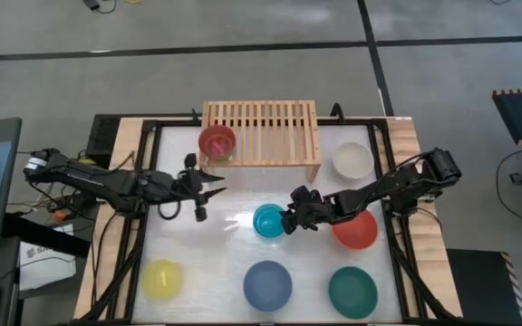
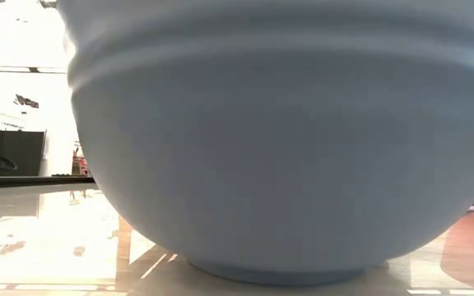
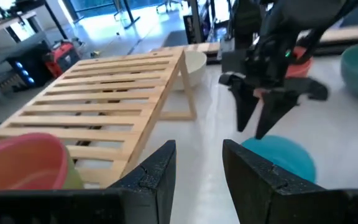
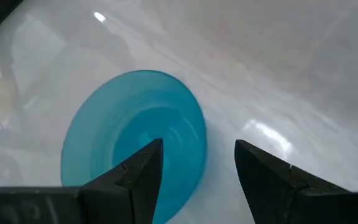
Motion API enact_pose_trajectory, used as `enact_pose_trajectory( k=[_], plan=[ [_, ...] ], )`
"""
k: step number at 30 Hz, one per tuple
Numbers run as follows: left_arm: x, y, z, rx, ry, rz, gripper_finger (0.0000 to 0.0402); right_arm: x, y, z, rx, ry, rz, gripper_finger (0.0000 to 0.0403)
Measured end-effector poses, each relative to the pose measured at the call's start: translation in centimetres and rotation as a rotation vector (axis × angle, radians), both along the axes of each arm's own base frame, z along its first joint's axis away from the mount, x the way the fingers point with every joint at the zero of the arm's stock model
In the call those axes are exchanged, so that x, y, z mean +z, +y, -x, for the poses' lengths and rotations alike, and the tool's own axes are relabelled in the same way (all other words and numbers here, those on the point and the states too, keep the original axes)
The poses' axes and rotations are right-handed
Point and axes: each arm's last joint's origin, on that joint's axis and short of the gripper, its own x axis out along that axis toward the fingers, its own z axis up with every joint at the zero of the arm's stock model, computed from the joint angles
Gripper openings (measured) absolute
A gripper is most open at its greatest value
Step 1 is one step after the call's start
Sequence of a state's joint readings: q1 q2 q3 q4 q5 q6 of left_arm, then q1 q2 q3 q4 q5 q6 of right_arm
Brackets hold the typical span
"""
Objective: Place and stack bowls onto a shelf
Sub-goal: Stack the transparent blue bowl on top of the transparent pink bowl
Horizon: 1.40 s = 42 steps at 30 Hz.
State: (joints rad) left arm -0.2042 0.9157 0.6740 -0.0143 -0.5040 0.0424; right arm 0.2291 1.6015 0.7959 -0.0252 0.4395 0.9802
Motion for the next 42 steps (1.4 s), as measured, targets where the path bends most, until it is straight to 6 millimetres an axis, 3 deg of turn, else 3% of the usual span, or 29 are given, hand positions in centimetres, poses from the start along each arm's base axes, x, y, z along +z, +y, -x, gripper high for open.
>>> enact_pose_trajectory(
  k=[5,9,13,18,26,34,38,42],
  plan=[
    [3.0,-0.4,4.1,0.028,-0.05,0.118,0.0118,0.0,-0.9,0.2,-0.098,0.002,-0.138,0.0222],
    [3.0,-0.2,6.3,0.056,-0.058,0.29,0.0118,-0.1,-1.0,0.1,-0.119,-0.002,-0.247,0.0207],
    [2.7,-0.5,7.1,0.057,-0.058,0.438,0.0118,0.2,-0.2,0.0,-0.098,-0.004,-0.307,0.0188],
    [2.4,-1.1,6.9,0.051,-0.044,0.451,0.0118,0.9,0.5,-0.4,-0.071,-0.018,-0.317,0.0166],
    [1.0,-2.0,4.6,0.138,0.007,0.474,0.0118,0.1,-1.4,0.4,-0.116,0.136,-0.249,0.0135],
    [-0.5,-2.8,2.9,0.213,0.04,0.576,0.0118,0.6,-1.5,-0.4,-0.016,0.067,-0.215,0.0184],
    [-0.9,-3.0,2.5,0.219,0.056,0.609,0.0118,-1.0,-1.4,-0.9,-0.005,0.113,-0.206,0.0207],
    [-1.1,-3.1,2.4,0.228,0.071,0.591,0.0118,-2.9,-1.2,-1.5,0.015,0.146,-0.237,0.02]
  ],
)
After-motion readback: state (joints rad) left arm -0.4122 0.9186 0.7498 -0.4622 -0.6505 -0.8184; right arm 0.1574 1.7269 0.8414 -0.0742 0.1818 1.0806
